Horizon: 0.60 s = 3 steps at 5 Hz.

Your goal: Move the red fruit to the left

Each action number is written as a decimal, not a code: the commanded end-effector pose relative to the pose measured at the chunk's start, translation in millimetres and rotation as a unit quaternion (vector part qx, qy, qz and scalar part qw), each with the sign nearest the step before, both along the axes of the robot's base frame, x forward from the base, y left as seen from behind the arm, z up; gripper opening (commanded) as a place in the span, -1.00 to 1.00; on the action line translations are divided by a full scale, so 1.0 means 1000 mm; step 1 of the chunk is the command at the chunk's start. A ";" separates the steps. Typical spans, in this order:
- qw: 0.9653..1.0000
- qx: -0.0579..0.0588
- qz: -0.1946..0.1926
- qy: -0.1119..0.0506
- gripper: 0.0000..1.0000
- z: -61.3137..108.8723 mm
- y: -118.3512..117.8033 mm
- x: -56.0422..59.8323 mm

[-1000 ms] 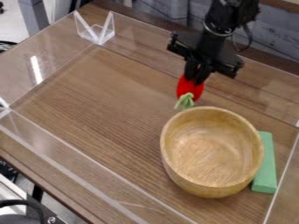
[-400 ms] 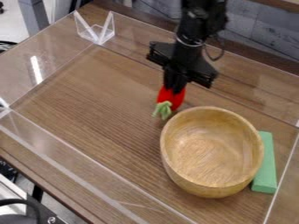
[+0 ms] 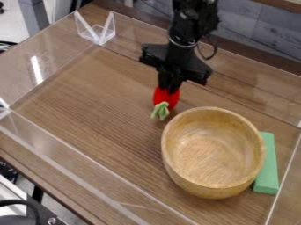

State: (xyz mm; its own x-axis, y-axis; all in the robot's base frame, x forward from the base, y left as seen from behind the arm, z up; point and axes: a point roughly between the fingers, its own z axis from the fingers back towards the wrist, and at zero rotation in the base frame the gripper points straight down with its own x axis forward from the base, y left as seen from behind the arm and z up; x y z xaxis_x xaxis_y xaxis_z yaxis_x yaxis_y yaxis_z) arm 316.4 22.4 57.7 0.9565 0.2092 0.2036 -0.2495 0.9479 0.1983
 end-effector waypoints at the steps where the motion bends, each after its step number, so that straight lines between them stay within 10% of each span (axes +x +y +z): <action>1: 1.000 -0.002 -0.002 -0.017 -1.00 0.000 -0.003 0.011; 2: 1.000 -0.004 -0.001 -0.017 -1.00 -0.006 -0.003 0.017; 3: 1.000 -0.007 0.019 -0.015 1.00 -0.010 0.001 0.013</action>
State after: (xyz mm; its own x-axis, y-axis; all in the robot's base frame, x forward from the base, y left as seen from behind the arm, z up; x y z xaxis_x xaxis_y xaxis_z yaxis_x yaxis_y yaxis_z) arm 327.5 20.3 43.0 0.9505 0.2281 0.2111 -0.2682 0.9453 0.1858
